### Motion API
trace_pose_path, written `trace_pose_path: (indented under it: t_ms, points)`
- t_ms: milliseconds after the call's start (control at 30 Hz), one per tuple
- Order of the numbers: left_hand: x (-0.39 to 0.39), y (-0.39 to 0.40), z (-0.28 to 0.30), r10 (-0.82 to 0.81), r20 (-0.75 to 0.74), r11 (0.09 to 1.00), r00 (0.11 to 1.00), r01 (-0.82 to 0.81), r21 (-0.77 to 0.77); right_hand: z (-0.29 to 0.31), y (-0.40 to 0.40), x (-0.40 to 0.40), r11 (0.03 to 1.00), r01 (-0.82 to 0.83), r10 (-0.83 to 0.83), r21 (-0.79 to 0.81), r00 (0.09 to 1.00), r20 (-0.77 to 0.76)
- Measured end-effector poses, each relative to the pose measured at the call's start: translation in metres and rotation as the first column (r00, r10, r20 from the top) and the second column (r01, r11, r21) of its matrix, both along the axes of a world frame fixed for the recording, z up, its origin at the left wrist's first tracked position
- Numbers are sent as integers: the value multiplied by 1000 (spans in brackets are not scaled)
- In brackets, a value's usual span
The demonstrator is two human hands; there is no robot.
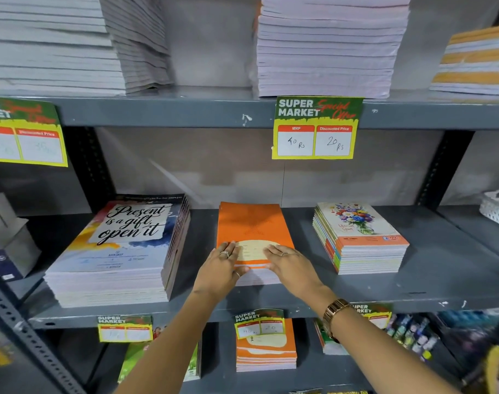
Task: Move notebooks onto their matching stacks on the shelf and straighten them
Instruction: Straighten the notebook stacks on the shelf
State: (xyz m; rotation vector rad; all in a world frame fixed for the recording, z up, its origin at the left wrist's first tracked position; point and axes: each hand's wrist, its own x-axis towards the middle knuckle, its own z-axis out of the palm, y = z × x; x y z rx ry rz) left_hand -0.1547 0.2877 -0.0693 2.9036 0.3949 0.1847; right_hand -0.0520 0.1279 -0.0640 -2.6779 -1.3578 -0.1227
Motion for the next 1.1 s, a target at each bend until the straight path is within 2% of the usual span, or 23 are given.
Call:
trace_pose_path:
  t_ms: [167, 867, 1100]
  points:
    - [1, -2, -3, 8, 3, 996, 1000, -8, 85, -6, -3, -1, 999, 7, -7, 38, 1000, 5]
    - [2, -4, -8, 32, 11, 993, 999, -33, 116, -17, -3, -3, 997, -19, 8, 80, 990, 142]
    - [2, -4, -7, 34, 0, 992, 999, -33, 122, -20, -3, -2, 1000, -16, 12, 22, 989, 147]
